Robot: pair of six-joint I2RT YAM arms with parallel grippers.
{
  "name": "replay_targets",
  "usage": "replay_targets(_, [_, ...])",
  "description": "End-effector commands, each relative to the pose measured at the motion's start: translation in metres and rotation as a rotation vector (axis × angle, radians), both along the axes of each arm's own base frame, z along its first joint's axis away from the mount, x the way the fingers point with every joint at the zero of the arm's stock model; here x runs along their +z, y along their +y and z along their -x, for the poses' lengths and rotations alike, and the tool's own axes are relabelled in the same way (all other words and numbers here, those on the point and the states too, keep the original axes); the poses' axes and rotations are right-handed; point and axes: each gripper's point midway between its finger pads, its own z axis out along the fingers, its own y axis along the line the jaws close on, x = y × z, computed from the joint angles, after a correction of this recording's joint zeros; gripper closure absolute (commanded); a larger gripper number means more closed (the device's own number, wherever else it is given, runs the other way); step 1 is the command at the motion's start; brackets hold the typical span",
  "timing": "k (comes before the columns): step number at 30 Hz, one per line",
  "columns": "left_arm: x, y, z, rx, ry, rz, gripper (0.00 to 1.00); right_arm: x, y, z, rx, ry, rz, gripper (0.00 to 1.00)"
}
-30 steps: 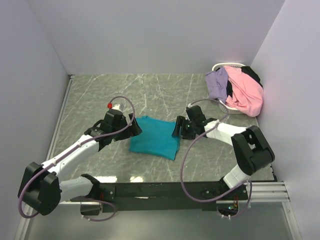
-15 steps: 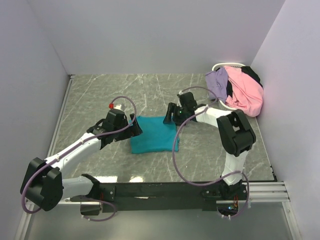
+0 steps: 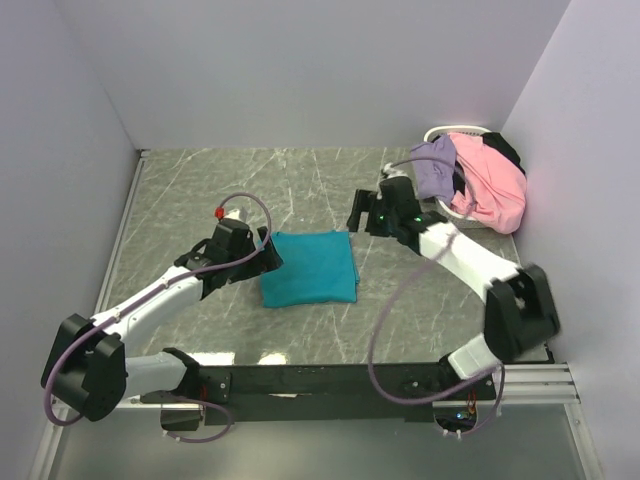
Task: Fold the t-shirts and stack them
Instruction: Neatly place the folded tshirt to the corner
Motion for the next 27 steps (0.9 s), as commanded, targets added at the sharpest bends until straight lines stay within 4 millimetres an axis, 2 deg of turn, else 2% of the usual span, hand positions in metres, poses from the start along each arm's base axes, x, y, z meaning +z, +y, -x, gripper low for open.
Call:
replay_targets(1, [0.01,-0.004,-0.018,0.039,-0.039,0.013,0.01,0.086,-0.044,0.001,-0.156,-0.29,0.111,0.0])
replay_targets(2, [0.018,-0.006,-0.023,0.044,-0.053,0.019,0.0,0.09,-0.048,0.006,-0.161,-0.305,0.112,0.0])
replay_targets(3, [0.021,-0.006,-0.025,0.047,-0.056,0.017,0.0,0.103,-0.053,0.011,-0.169,-0.337,0.105,0.0])
replay_targets(6, [0.036,-0.01,-0.037,0.051,-0.083,0.02,0.01,0.117,-0.067,0.022,-0.202,-0.367,0.123,0.0])
replay_targets(8, [0.046,-0.016,-0.042,0.038,-0.094,0.046,0.01,0.114,-0.074,0.029,-0.24,-0.353,0.115,0.0])
replay_targets(9, [0.045,-0.012,-0.045,0.066,-0.076,0.057,0.01,0.119,-0.078,0.033,-0.261,-0.369,0.101,0.0])
replay_targets(11, [0.036,-0.01,-0.049,0.074,-0.035,0.115,0.0,0.112,-0.086,0.038,-0.314,-0.361,0.086,0.0])
replay_targets(13, [0.025,0.0,-0.053,0.096,0.024,0.194,0.14,0.116,-0.087,0.042,-0.308,-0.37,0.083,0.0])
replay_targets(14, [0.019,0.002,-0.053,0.098,0.041,0.228,0.15,0.115,-0.089,0.043,-0.307,-0.37,0.089,0.0])
replay_targets(15, [0.017,0.008,-0.054,0.109,0.053,0.248,0.13,0.118,-0.088,0.046,-0.294,-0.377,0.083,0.0])
replay_targets(16, [0.018,0.011,-0.054,0.114,0.046,0.242,0.01,0.119,-0.088,0.047,-0.283,-0.384,0.092,0.0])
replay_targets(17, [0.018,0.015,-0.053,0.109,0.04,0.211,0.01,0.12,-0.089,0.049,-0.282,-0.383,0.097,0.0])
replay_targets(21, [0.042,0.028,-0.053,0.124,-0.035,0.147,0.0,0.13,-0.093,0.054,-0.272,-0.432,0.087,0.0])
replay_targets(22, [0.056,0.034,-0.054,0.146,-0.083,0.14,0.01,0.131,-0.093,0.054,-0.271,-0.435,0.087,0.0])
replay_targets(24, [0.078,0.041,-0.052,0.163,-0.154,0.139,0.01,0.13,-0.094,0.054,-0.279,-0.429,0.089,0.0])
replay_targets(27, [0.09,0.062,-0.048,0.281,-0.19,0.109,0.01,0.122,-0.096,0.052,-0.305,-0.409,0.096,0.0])
